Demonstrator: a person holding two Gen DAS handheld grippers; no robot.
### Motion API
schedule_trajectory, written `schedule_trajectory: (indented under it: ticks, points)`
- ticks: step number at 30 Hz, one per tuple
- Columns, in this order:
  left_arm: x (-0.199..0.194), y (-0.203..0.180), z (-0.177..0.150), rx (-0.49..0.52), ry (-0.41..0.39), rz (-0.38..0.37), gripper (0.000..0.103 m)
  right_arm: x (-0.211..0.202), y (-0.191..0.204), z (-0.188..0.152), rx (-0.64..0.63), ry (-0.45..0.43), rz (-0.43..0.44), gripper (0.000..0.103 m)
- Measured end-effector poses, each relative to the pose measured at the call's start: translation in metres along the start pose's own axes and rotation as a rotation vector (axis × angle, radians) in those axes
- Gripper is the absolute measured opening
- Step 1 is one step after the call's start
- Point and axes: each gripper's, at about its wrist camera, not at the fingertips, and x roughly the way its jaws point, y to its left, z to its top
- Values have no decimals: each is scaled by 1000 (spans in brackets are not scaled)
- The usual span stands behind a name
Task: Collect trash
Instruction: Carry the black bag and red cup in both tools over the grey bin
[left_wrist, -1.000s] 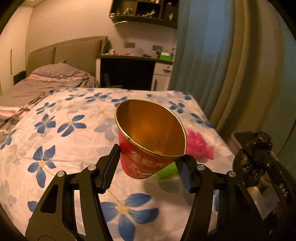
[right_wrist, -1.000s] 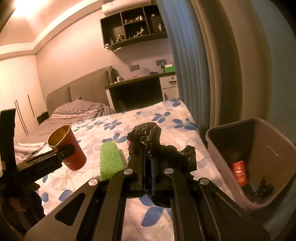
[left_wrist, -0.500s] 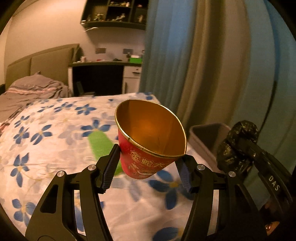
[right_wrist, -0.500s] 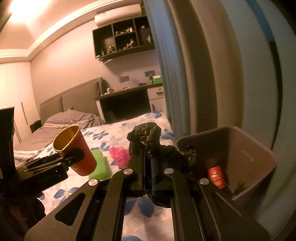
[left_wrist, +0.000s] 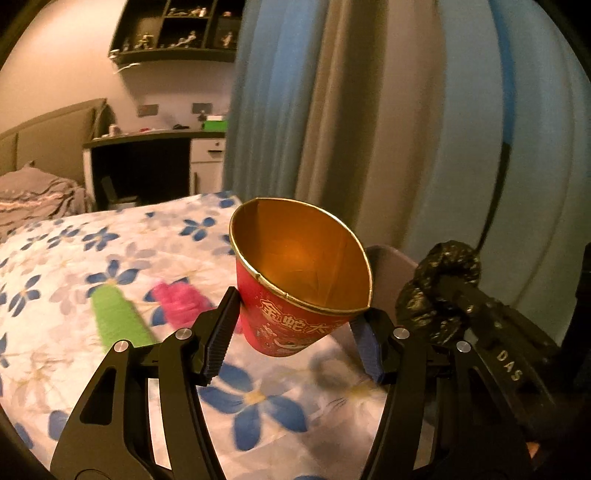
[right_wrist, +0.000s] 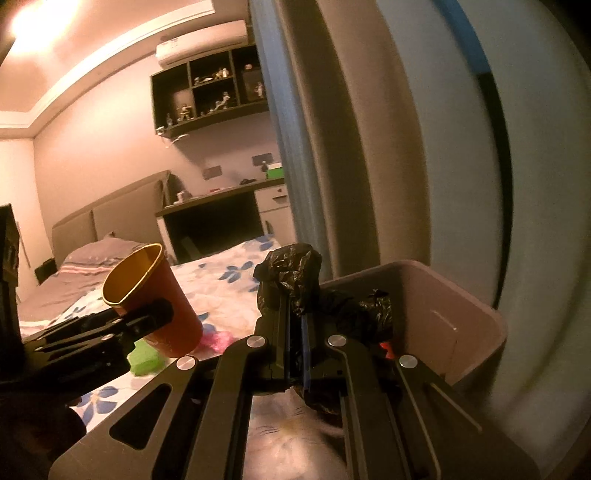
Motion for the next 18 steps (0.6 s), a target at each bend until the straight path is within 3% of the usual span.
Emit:
schedule_trajectory:
  ticks: [18]
  points:
    - [63,-34,2,2,42,-129,58,35,-37,-18,45,83,-35,6]
